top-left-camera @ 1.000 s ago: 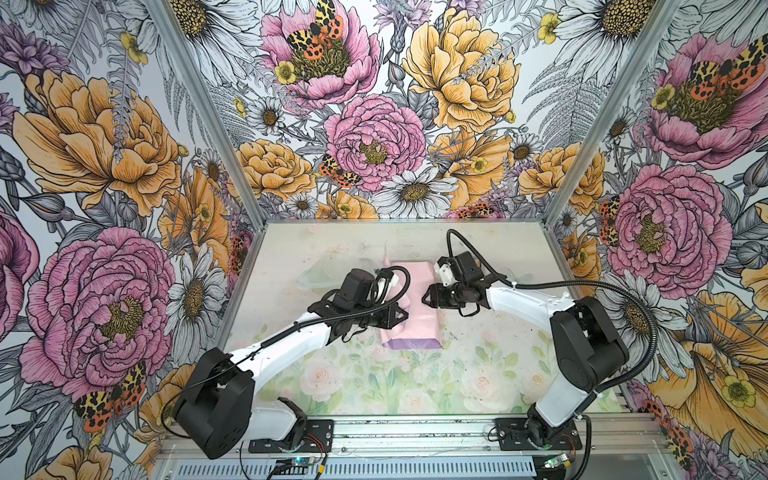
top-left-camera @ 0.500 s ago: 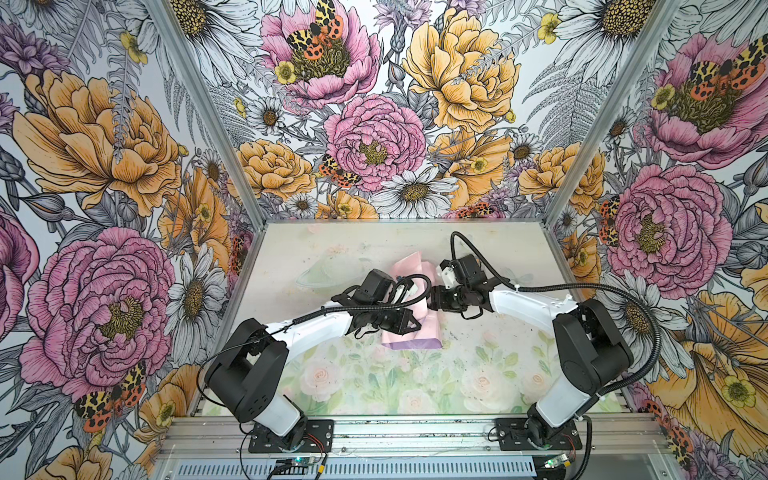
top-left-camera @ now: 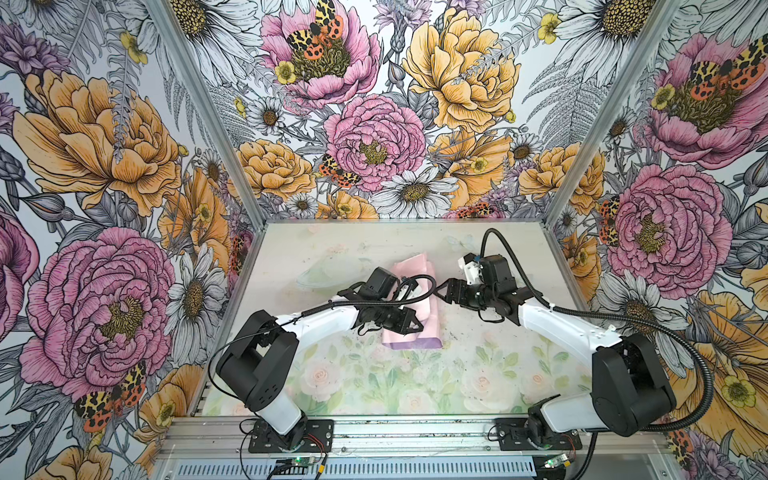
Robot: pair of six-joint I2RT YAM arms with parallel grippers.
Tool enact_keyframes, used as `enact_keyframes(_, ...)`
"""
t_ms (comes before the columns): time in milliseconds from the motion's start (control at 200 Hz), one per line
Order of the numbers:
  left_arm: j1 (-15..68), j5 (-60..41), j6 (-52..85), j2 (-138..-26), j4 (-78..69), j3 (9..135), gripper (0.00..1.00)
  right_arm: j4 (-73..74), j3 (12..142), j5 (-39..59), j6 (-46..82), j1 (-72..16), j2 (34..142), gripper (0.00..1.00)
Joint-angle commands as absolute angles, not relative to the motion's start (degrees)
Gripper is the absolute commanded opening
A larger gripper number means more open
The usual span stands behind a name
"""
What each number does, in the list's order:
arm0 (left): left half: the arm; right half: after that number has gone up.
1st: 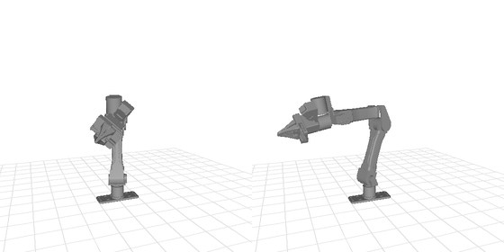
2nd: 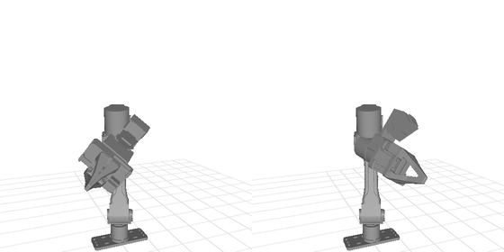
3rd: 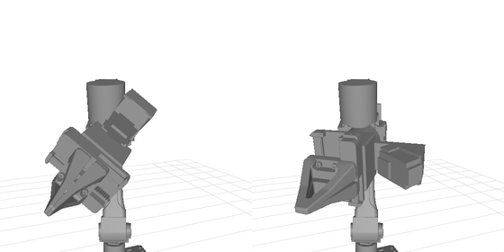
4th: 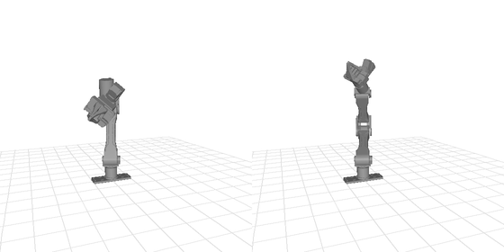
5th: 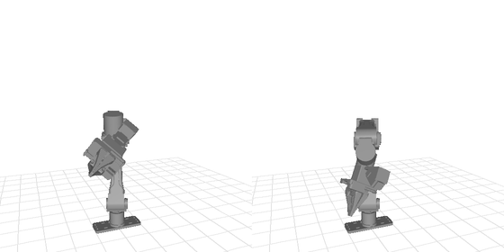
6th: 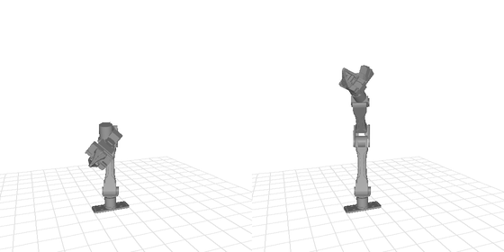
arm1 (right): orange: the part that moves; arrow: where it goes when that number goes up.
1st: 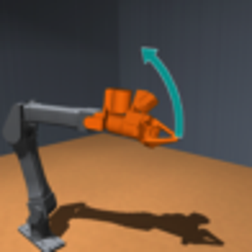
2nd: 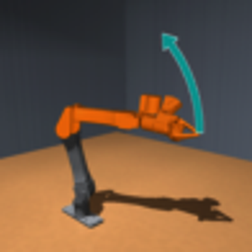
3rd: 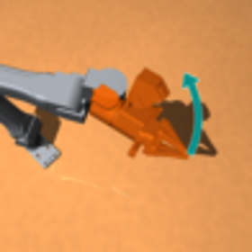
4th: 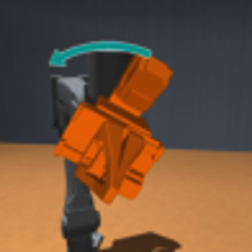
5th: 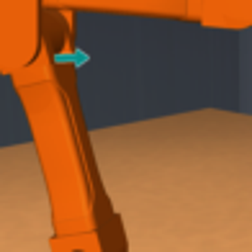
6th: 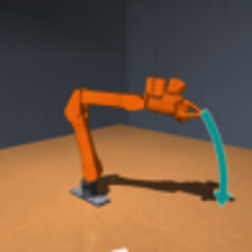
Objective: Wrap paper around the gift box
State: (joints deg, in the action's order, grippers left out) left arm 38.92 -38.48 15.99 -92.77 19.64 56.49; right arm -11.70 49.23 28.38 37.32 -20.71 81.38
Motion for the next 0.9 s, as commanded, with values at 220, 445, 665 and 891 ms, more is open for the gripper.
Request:
enact_keyframes(220, 40.42, -39.80, 13.24, -94.98, 22.76, 59.80, 0.00, -13.32, 51.99, 25.79, 34.53, -23.25, 84.01, 1.00)
enact_keyframes(445, 40.93, -39.84, 13.15, -95.27, 22.85, 60.53, 0.00, -15.42, 54.65, 22.34, 31.99, -24.70, 89.04, 0.98)
enact_keyframes(665, 41.48, -38.98, 12.76, -95.64, 23.58, 61.15, 0.00, -15.29, 57.21, 23.80, 31.07, -24.83, 94.05, 0.90)
enact_keyframes(891, 41.75, -37.13, 14.75, -93.67, 24.23, 62.44, 0.36, -15.41, 56.72, 22.88, 31.24, -24.70, 95.45, 0.74)
